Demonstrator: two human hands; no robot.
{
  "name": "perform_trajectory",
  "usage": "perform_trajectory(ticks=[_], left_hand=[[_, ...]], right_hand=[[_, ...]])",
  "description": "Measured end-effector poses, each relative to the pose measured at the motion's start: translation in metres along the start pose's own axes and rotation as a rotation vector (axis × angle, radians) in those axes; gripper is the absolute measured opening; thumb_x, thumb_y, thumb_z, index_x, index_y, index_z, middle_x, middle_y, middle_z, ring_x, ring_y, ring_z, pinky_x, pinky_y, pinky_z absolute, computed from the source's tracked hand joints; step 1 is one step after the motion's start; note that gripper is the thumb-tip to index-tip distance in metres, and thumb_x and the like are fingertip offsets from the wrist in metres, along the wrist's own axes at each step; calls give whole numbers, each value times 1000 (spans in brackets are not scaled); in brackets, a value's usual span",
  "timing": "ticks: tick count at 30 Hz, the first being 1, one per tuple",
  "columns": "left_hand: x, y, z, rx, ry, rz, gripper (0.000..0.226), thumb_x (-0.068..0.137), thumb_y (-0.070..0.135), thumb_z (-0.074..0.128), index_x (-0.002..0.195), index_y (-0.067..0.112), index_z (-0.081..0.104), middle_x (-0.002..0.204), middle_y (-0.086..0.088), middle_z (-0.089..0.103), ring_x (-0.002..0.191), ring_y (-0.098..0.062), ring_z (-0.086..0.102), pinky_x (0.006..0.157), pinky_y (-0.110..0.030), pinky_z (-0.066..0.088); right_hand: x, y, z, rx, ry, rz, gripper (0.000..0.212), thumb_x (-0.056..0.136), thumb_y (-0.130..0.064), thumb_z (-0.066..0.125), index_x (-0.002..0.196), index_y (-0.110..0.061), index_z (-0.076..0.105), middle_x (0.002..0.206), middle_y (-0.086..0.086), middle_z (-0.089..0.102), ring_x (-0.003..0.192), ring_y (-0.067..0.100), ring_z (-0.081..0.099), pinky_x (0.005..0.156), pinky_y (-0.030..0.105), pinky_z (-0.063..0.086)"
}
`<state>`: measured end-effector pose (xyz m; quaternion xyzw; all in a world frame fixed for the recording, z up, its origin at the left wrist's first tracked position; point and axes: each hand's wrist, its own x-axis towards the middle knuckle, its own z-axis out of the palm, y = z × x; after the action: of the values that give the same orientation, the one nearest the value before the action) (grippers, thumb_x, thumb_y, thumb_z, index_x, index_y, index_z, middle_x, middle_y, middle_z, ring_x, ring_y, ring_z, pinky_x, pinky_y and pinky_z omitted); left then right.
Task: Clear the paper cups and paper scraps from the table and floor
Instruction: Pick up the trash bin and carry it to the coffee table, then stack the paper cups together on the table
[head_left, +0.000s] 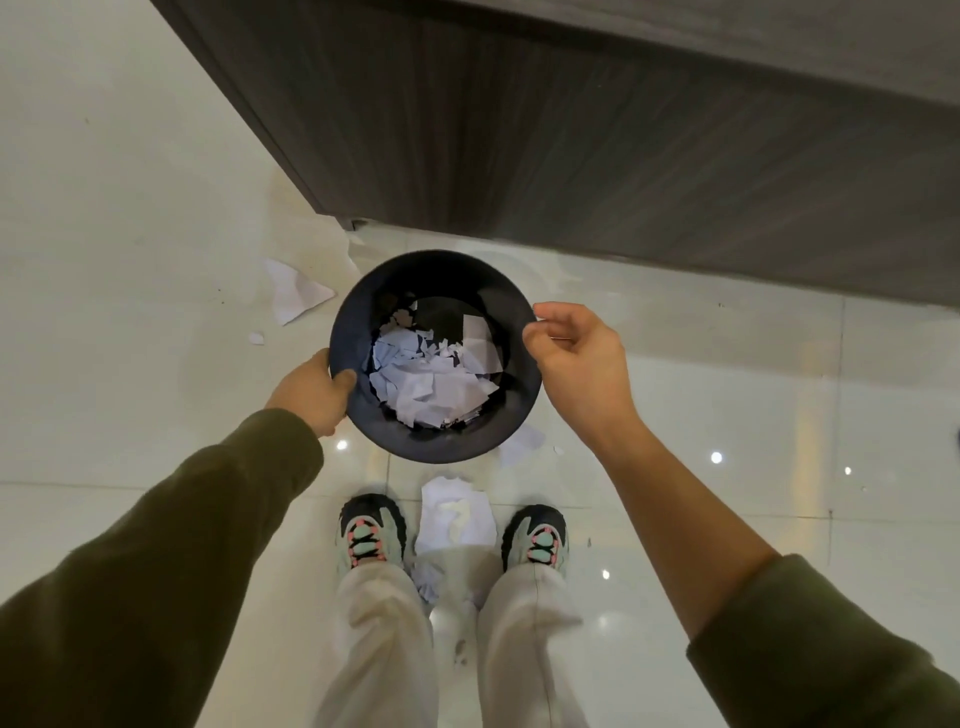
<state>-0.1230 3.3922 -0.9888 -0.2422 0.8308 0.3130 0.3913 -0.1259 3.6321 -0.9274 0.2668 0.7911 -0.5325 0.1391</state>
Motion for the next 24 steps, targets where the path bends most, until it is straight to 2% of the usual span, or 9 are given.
perform_trajectory(ticks=[2,3,5,8,11,14,20,24], left_hand=[[-10,5,-6,204,170,17,49,97,36,38,134,4,40,129,-23,52,113,-41,51,92,-44,41],[-18,10,-12,226,266,68,49,96,37,40,132,4,44,127,-22,54,113,-39,51,91,-42,41],[-40,25,-24,161,354,216,35,93,31,45,120,10,56,112,-15,63,100,-33,57,82,-36,42],[-76,56,-40,114,283,442,18,91,26,51,101,19,64,83,3,66,76,-20,59,70,-26,41],[-110,89,-58,35,232,588,16,90,24,55,101,20,66,79,13,60,72,-5,57,71,-21,44],[-135,115,-81,-13,234,640,14,89,25,56,99,23,66,77,22,58,73,7,55,67,-7,39],[-189,162,-135,-107,314,709,8,86,22,60,91,26,65,76,19,61,73,3,58,67,-9,42],[-224,195,-172,-104,355,764,8,85,21,61,89,28,64,74,21,61,78,7,56,66,-4,41]], right_hand=[[-6,-3,0,9,-2,2,18,87,-15,58,104,-23,61,79,-18,61,75,-7,60,71,7,48],[-9,-6,-1,13,-2,0,19,87,-15,58,104,-22,61,79,-18,62,75,-8,60,71,6,48],[-16,-15,-3,24,-2,-5,18,87,-15,58,104,-22,61,80,-18,62,74,-8,60,68,5,47],[-26,-34,-9,47,-2,8,17,87,-15,59,103,-22,61,82,-14,62,78,-3,61,68,5,46],[-38,-59,-16,89,-3,14,18,87,-14,59,104,-22,62,85,-10,65,81,2,63,72,10,47],[-52,-91,-27,148,-7,-4,17,87,-13,59,100,-23,60,87,-4,67,83,7,64,78,19,49],[-76,-165,-60,185,14,-118,16,88,-15,59,96,-28,59,89,-2,66,82,9,64,78,26,51],[-89,-216,-80,208,28,-183,17,88,-16,60,92,-32,59,88,-3,67,84,13,65,79,28,51]])
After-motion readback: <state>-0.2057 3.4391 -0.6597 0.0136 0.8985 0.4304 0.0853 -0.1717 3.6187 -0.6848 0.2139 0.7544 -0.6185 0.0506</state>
